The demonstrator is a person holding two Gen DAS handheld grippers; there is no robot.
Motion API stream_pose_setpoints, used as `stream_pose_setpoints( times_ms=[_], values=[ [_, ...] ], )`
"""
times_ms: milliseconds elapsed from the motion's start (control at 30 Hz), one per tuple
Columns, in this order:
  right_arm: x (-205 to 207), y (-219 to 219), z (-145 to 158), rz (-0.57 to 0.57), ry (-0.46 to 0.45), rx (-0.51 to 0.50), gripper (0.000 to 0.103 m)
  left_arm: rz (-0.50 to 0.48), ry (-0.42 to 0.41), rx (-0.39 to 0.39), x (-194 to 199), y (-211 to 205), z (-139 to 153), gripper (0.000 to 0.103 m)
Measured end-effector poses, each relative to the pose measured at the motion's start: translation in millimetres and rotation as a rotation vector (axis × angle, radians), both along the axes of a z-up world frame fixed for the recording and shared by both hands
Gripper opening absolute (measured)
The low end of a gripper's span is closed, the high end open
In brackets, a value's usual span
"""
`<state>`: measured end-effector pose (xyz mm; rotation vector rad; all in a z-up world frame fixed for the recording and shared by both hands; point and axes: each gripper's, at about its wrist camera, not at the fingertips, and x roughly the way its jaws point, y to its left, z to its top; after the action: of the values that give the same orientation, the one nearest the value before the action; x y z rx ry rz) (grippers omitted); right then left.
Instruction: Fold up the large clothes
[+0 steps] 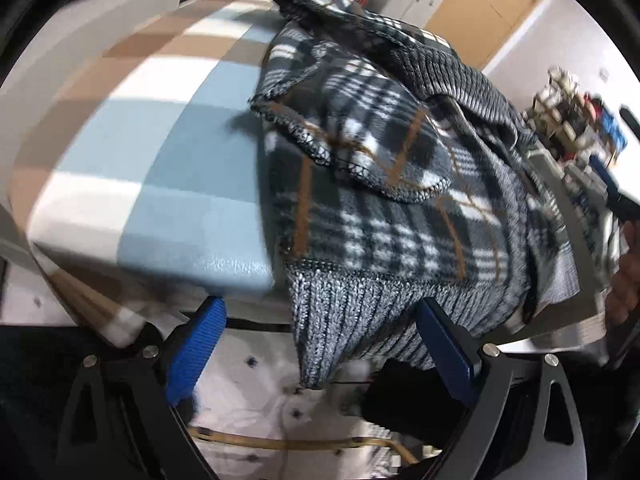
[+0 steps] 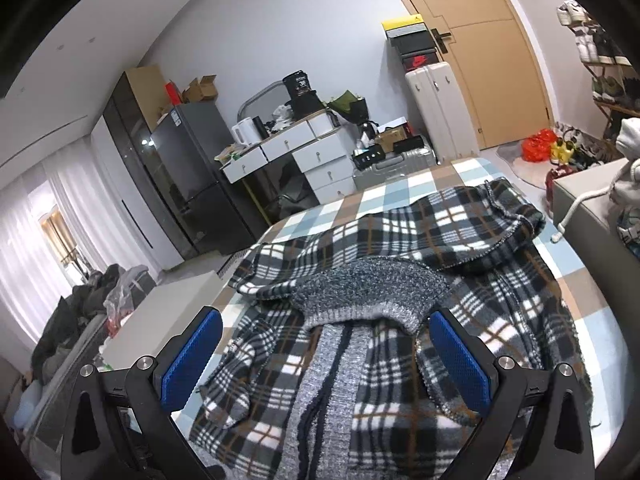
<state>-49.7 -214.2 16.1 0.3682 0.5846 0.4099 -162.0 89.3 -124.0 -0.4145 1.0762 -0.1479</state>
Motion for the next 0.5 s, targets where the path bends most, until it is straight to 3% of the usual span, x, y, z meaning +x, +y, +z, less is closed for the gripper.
stream_pose_setpoints(
  times_ms=[133, 233, 267, 333, 367, 400, 500],
  values=[
    [1, -2, 0, 0.004, 0.004, 0.02, 0.103, 0.012, -0.014, -0.098, 1, 9, -2, 0.089],
    [0, -3, 0, 0.01, 0.0, 0.021, 0.103, 0.012, 0.007, -0.204, 4, 17, -8, 0.076],
    [0, -3, 0, 0.011, 0.0, 0.02, 0.103, 0.006, 0.013, -0.244, 3, 18, -9, 0.067],
    [2, -3, 0, 0.014, 0.003, 0.02, 0.103, -0.004, 0.015, -0.233, -1, 14, -6, 0.064],
    [3, -3, -1, 0.015, 0.006, 0.021, 0.103, -0.017, 0.015, -0.24, -3, 13, -5, 0.053],
    [3, -3, -1, 0.016, 0.01, 0.021, 0.103, -0.039, 0.017, -0.259, -4, 10, -3, 0.034],
    [6, -3, -3, 0.021, 0.022, 0.022, 0.103, -0.08, 0.021, -0.213, -9, 3, 5, 0.008]
  ],
)
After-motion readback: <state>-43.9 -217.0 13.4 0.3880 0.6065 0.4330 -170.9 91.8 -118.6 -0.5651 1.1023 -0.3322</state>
